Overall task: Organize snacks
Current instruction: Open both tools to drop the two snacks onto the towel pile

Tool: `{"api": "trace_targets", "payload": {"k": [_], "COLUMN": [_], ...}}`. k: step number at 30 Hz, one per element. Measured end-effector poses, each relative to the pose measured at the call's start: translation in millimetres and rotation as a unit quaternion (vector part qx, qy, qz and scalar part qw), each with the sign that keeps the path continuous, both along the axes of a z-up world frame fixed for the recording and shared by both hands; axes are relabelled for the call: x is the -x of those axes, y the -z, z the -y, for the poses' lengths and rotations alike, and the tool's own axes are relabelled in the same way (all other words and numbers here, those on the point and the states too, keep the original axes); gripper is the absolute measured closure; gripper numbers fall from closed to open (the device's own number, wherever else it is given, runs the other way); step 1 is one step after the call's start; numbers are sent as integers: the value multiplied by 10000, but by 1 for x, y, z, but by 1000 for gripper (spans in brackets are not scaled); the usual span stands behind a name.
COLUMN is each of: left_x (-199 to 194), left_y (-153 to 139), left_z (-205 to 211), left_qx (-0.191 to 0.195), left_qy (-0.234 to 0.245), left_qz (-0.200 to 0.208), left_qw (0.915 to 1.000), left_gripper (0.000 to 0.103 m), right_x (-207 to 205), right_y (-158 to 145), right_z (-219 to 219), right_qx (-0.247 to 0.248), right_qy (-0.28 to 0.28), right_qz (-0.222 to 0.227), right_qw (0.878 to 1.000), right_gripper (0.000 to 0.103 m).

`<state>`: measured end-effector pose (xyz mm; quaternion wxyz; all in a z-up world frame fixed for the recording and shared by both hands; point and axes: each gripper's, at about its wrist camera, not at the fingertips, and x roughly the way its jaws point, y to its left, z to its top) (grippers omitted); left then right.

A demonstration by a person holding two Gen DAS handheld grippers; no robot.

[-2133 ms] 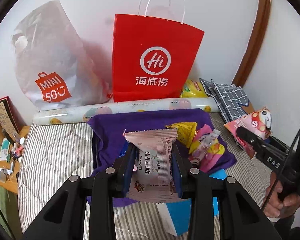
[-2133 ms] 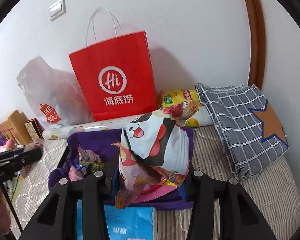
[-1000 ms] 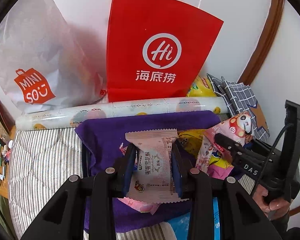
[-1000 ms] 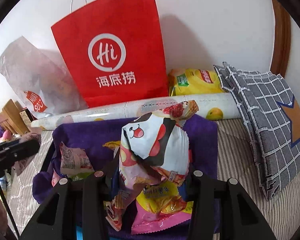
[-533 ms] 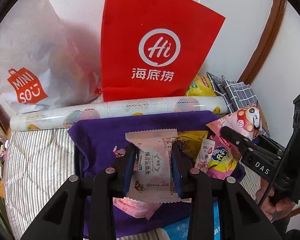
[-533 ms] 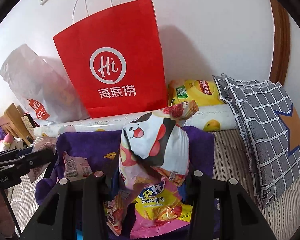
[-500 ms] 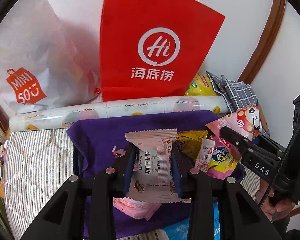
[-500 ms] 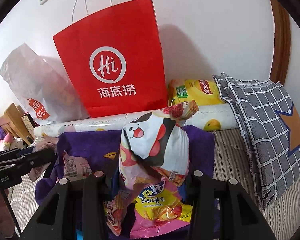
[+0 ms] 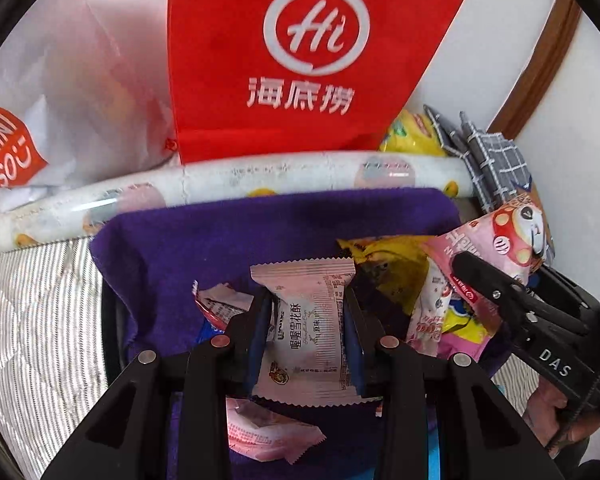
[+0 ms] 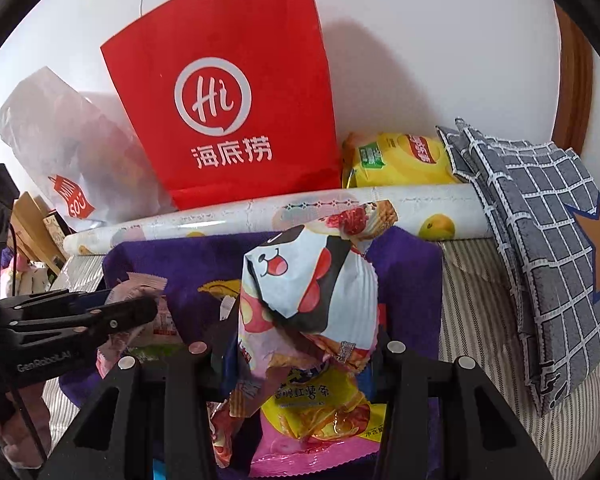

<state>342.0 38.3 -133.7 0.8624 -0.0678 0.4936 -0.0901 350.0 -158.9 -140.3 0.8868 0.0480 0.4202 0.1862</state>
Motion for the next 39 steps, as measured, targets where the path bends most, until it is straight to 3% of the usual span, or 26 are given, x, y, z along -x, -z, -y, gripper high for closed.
{"api": "trace_targets", "payload": {"k": [11, 27, 32, 39], "left_x": [-4, -7, -6, -4], "left_y": [20, 23, 21, 13], "left_z": [8, 6, 8, 8], "left_qx": [-86, -108, -195, -208], "left_qy": [98, 66, 78, 75], "left_qz": [-236, -360, -322, -265], "left_qw": [9996, 9993, 9993, 9994], "left_gripper": [68, 66, 61, 49], "right_x": [-1, -1, 1, 2], "right_y": [11, 11, 9, 4], "right_z": [-5, -7, -8, -6], "right_qx": [57, 147, 218, 251], "right_qy": [-82, -70, -44, 59], "right_qz": [-99, -63, -15, 41], "right_qw": [9999, 9998, 9998, 9997], "right_gripper": [59, 59, 57, 45]}}
